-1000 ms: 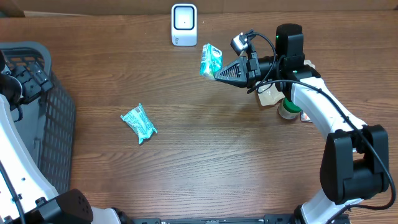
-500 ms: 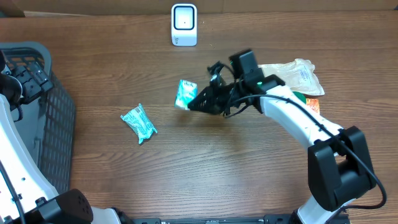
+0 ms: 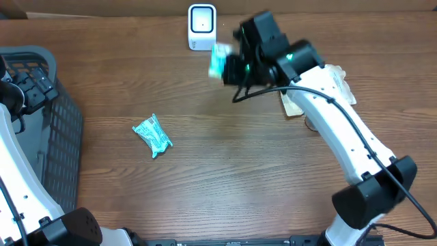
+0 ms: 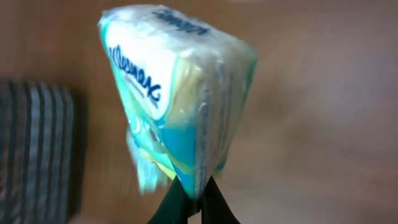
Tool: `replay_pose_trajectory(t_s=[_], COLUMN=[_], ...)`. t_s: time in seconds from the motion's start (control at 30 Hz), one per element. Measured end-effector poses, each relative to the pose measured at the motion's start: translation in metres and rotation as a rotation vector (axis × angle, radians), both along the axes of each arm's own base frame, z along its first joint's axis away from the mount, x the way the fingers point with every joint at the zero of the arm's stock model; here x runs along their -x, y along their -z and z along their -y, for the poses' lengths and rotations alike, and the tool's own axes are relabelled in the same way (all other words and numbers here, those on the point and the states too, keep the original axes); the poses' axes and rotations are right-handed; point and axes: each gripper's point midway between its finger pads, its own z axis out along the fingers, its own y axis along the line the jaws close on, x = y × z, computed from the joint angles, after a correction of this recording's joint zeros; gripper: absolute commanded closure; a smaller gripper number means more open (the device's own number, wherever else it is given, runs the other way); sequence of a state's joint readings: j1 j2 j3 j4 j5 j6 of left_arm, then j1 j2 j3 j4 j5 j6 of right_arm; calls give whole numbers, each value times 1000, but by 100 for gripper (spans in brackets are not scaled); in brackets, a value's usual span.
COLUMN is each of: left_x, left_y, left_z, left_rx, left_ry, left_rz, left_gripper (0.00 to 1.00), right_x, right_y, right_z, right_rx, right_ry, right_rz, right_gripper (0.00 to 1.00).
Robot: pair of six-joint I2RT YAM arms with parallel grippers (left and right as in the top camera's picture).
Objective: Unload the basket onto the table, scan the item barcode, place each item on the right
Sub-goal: 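Lift the teal packet and carry it toward the scanner, then hold the teal packet in front of the scanner window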
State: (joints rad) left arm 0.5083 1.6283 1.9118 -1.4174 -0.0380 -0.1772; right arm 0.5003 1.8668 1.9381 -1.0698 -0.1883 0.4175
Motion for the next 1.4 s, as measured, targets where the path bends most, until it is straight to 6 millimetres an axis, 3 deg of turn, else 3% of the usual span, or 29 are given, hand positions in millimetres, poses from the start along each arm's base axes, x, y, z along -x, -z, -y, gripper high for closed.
replay_pose_trajectory(t_s=[0.13, 0.27, 0.43, 0.57, 0.77, 1.0, 1.4], left_x=[0, 0, 0, 0, 0, 0, 0], left_y=[0, 0, 0, 0, 0, 0, 0], left_z=[0, 0, 0, 0, 0, 0, 0], left_rx=[0, 0, 0, 1, 0, 1, 1], left_ry=[0, 0, 0, 0, 0, 0, 0], left_rz=[1, 0, 0, 0, 0, 0, 0], left_gripper=[0, 0, 0, 0, 0, 0, 0], right_x=[-45, -87, -130, -161, -188, -199, -215], right_y=[-53, -65, -31, 18, 73, 98, 134], right_z=[3, 1, -14, -28, -29, -26, -13], right_rx=[106, 218, 429, 644, 920, 1050, 1062], right_ry=[52, 122, 159, 113, 17, -44, -91], right_rz=[262, 451, 594, 680, 739, 755, 727], right_gripper=[96, 96, 96, 96, 96, 96, 96])
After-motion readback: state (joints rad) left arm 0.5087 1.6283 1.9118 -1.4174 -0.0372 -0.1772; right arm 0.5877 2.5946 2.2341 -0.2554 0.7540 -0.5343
